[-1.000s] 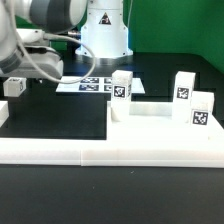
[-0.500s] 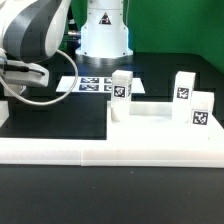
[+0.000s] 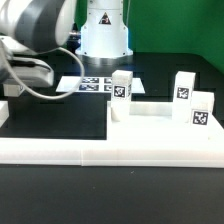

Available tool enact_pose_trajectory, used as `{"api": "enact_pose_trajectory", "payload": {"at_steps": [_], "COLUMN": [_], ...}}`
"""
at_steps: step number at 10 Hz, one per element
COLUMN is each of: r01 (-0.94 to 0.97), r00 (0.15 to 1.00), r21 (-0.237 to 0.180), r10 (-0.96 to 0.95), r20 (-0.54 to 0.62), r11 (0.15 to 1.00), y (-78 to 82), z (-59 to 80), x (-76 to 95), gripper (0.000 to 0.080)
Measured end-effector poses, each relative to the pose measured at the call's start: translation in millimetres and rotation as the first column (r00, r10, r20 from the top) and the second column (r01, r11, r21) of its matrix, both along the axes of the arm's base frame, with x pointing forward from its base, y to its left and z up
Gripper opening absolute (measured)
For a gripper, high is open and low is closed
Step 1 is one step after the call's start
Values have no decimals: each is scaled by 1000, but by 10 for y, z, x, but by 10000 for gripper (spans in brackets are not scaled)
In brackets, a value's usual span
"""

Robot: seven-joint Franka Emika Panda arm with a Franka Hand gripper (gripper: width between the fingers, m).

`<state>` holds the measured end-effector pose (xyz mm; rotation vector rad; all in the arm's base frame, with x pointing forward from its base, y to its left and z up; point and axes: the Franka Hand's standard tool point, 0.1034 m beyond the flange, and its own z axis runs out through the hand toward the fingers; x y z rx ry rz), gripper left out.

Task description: Assemble square table

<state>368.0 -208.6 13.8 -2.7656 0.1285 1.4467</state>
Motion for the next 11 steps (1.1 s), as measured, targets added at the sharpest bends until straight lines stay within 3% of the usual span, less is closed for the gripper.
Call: {"api": "enact_pose_trajectory", "payload": {"at_steps": [7,9,10,11], "r01": [18,18,19,19], "r00": [1000,1000,1000,1000], "r21": [1,1,1,1], "r10": [-18,-18,-19,-19], "r20": [-23,-23,-23,-23], "r11": [1000,1000,1000,1000], "y": [-39,-40,-41,-41], "z": [-63,-64,-63,-63], "x": [-113,-114,-114,-114], "gripper": [649,380,380,287]}}
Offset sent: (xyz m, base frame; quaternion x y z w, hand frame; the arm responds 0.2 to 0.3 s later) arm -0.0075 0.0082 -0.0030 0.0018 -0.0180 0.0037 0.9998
